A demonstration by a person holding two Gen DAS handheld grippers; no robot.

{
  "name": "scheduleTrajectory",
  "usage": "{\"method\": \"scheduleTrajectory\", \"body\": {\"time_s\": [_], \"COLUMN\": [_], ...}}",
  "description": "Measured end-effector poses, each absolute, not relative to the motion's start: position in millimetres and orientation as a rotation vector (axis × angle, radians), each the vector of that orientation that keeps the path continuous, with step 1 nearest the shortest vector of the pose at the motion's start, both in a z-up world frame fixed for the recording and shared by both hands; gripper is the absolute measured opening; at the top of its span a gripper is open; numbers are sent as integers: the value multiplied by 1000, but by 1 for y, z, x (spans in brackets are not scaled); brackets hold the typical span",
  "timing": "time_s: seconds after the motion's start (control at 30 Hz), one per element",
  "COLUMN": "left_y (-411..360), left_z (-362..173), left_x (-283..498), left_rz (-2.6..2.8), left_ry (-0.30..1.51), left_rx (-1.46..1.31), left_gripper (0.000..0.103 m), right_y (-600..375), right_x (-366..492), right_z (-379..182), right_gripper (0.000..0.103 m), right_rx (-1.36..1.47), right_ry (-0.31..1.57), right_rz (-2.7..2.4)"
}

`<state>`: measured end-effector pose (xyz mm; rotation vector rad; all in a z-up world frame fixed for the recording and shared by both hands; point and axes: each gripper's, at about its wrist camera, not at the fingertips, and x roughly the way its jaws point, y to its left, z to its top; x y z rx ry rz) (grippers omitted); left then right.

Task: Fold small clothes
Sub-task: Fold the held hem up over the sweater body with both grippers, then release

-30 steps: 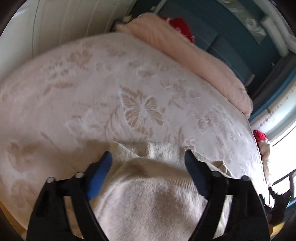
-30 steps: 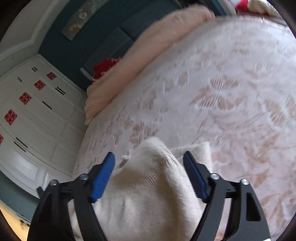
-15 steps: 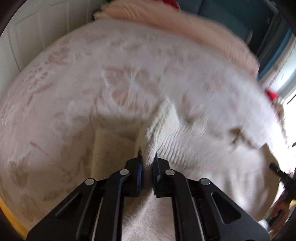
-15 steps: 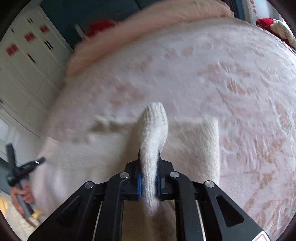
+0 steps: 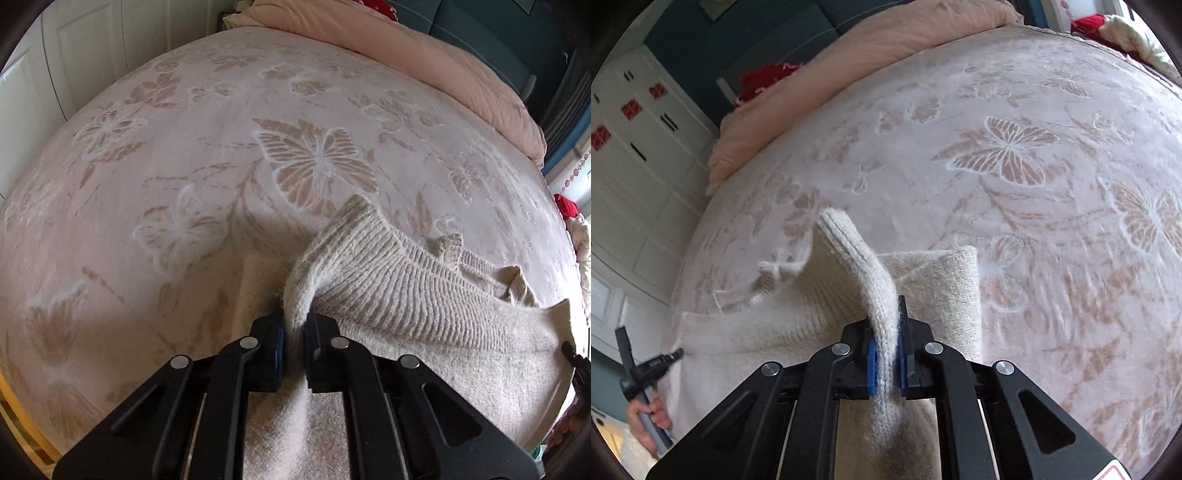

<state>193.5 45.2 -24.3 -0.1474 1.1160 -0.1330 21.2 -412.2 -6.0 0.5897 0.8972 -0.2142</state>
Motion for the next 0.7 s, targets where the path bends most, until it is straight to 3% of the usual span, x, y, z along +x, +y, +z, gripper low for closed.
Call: {"method": "scheduleTrajectory", "body": {"time_s": [0.07,0.13,0.2,0.27,0.33,0.4,0.53,0.57,0.63,0.7], "left_y": [43,43,38,27,12,-11,-49,-49,-33,-11], "left_z": [-21,-1,22,43,54,55,10,1,-25,-28], "left_x": [194,188,175,163,156,151,155,157,165,166], "left_rz": [-142,-173,-183,-190,-215,-268,-305,-284,-234,-266], "left_ry": [1118,1083,1017,938,904,914,1036,1060,1108,1089], "left_rx": [-143,-167,-144,-103,-85,-94,-42,-25,-47,-148], "left_gripper": [11,14,31,44,45,45,45,45,47,42], "right_y": [-413,-404,-395,-380,-358,-335,-298,-302,-331,-375], "right_x": [29,23,14,9,18,34,68,71,66,49], "right_z": [-17,-1,19,38,48,42,-1,-8,-17,-18], "right_gripper": [15,23,33,33,31,14,9,3,0,0], "right_rx": [559,530,485,439,464,471,420,405,420,573], "right_ry": [974,931,877,821,799,836,981,999,990,943], "right_rz": [-228,-242,-261,-252,-175,-86,1,-22,-99,-164]}}
